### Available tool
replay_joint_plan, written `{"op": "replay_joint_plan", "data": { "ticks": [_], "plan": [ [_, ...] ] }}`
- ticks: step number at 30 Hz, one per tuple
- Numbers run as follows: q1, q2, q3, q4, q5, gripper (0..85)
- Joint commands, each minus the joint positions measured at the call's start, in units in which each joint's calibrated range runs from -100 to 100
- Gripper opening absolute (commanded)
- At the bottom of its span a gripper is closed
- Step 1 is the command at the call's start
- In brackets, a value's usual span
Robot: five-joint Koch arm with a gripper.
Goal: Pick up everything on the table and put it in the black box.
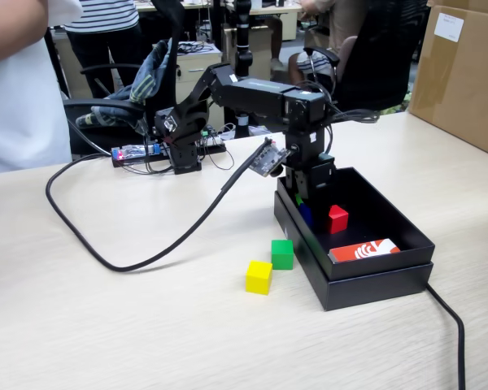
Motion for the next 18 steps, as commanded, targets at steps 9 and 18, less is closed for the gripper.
{"op": "replay_joint_plan", "data": {
  "ticks": [9,18],
  "plan": [
    [-1.03,-19.8,9.62,-0.03,0.2,38.3],
    [-6.15,-33.56,8.63,0.05,-4.0,38.3]
  ]
}}
